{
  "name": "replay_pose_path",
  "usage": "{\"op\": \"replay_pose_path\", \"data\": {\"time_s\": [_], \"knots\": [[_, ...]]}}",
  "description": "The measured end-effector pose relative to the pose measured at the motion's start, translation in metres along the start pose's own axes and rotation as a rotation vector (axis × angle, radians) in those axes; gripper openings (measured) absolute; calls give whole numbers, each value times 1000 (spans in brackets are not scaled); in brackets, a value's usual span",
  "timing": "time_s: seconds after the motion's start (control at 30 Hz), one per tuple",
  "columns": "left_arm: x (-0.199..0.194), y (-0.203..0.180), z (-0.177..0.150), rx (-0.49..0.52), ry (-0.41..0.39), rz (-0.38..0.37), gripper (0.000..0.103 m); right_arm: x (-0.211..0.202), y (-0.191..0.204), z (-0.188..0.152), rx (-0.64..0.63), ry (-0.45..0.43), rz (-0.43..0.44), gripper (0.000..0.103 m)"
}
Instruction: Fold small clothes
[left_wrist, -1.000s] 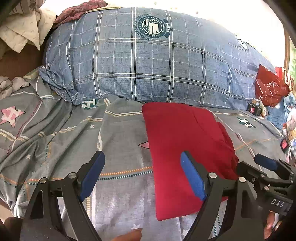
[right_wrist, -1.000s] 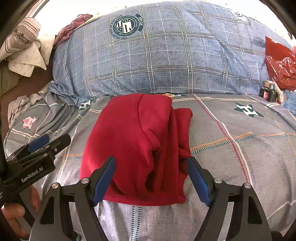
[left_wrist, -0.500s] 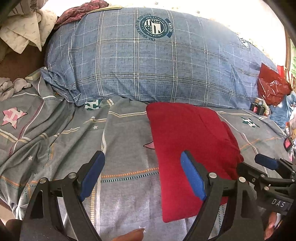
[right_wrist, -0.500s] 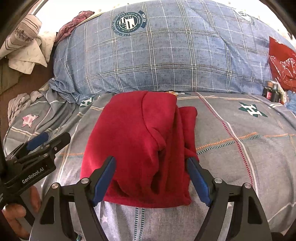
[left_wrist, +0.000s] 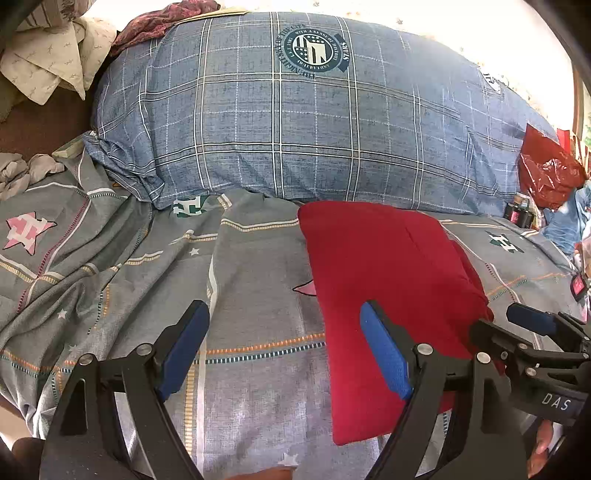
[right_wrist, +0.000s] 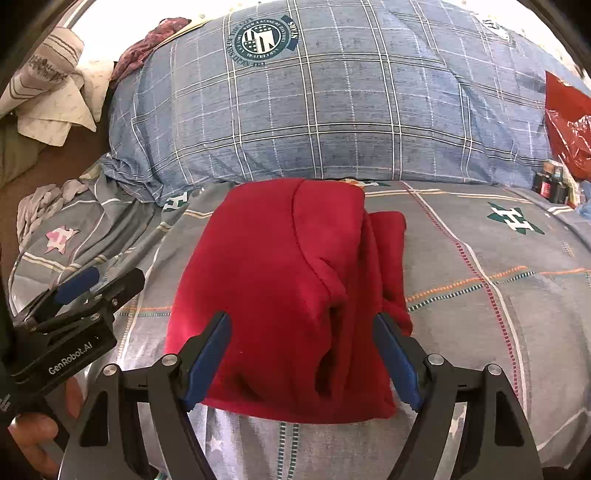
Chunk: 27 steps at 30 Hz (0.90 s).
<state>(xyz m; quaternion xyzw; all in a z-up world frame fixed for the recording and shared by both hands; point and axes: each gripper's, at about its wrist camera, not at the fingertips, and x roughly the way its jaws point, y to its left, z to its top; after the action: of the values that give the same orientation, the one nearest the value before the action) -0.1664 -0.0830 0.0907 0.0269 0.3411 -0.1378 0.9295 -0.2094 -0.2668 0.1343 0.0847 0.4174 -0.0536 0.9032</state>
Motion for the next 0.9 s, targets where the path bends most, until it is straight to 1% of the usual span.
{"op": "replay_pose_path", "data": {"time_s": [0.33,0.9], "knots": [[1,1,-1,-3,4,5,84,5,-5,0,1,13,9,80],[3,0,-2,0,11,8,84,11,1,-1,-6,28,10,80]]}}
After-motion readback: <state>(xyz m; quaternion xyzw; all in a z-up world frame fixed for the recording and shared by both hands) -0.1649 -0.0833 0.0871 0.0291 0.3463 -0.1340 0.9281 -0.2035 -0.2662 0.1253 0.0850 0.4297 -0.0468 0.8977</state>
